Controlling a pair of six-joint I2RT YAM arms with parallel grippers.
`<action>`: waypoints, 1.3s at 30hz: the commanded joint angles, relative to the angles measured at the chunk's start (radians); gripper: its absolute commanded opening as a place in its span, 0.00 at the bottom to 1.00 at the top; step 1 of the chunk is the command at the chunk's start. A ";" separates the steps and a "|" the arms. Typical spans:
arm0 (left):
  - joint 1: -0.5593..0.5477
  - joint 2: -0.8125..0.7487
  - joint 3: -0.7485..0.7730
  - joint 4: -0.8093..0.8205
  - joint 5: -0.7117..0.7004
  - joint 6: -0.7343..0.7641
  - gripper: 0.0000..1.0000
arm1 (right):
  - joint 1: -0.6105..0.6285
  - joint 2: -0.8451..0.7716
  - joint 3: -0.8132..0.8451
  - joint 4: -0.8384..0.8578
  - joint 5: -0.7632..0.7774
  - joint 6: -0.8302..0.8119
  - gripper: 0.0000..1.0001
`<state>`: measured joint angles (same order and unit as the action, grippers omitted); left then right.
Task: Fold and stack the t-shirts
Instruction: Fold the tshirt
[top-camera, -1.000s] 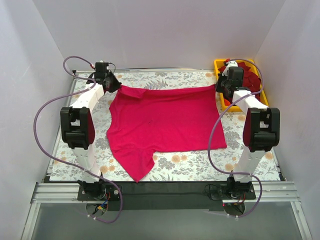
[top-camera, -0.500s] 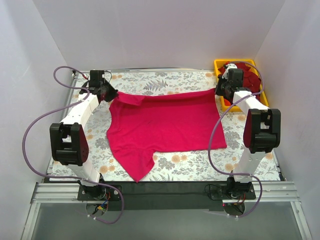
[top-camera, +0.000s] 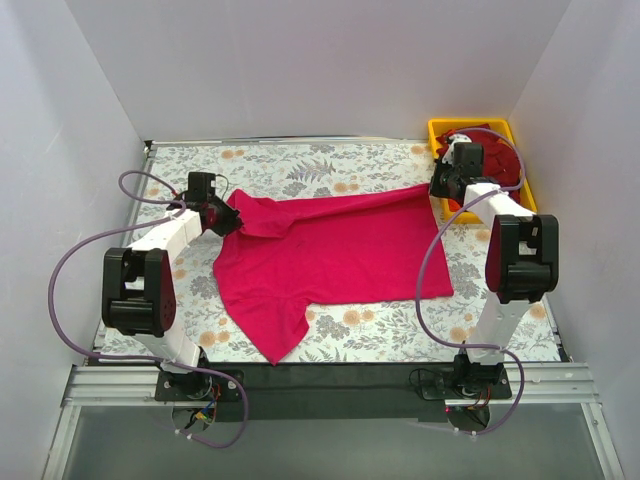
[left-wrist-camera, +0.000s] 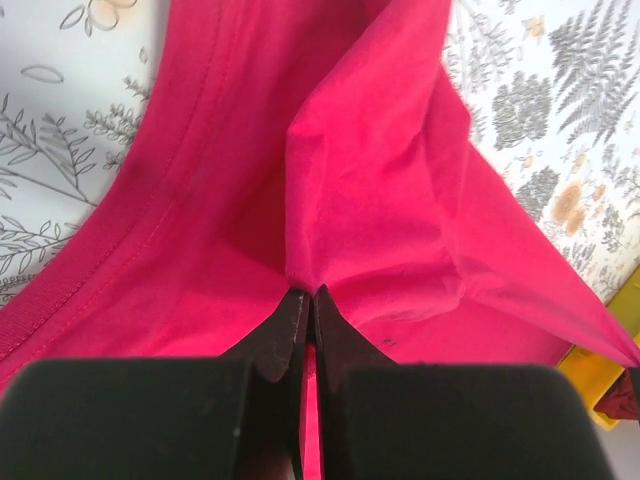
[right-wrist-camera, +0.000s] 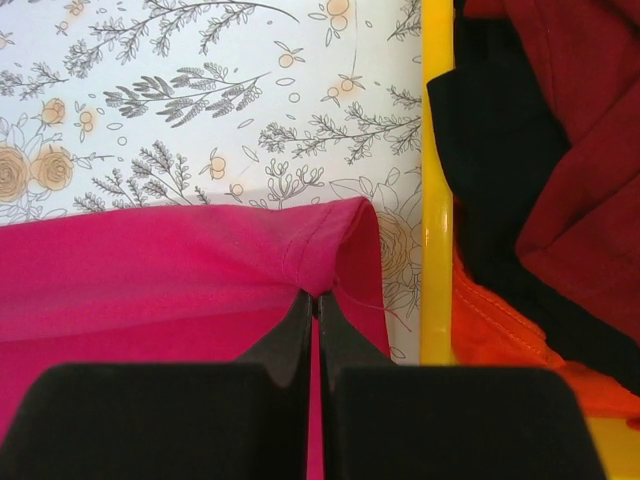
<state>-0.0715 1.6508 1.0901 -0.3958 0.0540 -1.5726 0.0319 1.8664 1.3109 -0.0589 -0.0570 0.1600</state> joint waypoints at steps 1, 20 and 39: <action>0.001 -0.062 -0.041 0.040 0.000 -0.035 0.00 | -0.009 0.017 -0.009 -0.008 0.013 0.013 0.01; 0.002 -0.154 -0.096 0.048 0.015 -0.093 0.00 | -0.009 0.046 -0.021 -0.028 0.049 0.033 0.01; 0.002 -0.223 -0.203 0.069 0.008 -0.115 0.45 | -0.007 0.007 -0.024 -0.062 0.019 0.035 0.41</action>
<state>-0.0711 1.5028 0.8780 -0.3367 0.0925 -1.6993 0.0311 1.9312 1.2644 -0.1154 -0.0341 0.1986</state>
